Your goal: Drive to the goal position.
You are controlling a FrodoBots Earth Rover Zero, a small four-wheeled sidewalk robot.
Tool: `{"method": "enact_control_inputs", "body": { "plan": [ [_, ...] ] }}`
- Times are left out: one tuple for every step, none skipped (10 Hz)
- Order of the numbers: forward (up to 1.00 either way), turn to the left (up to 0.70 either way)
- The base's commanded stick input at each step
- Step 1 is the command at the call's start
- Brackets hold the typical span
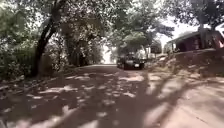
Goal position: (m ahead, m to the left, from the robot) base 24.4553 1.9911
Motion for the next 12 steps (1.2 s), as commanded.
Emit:
{"method": "enact_control_inputs", "body": {
  "plan": [
    [1.0,0.0],
    [1.0,0.0],
    [1.0,0.0],
    [1.0,0.0],
    [1.0,0.0],
    [1.0,0.0],
    [1.0,0.21],
    [1.0,0.17],
    [1.0,0.04],
    [1.0,0.0],
    [1.0,0.0],
    [1.0,0.0]
  ]
}}
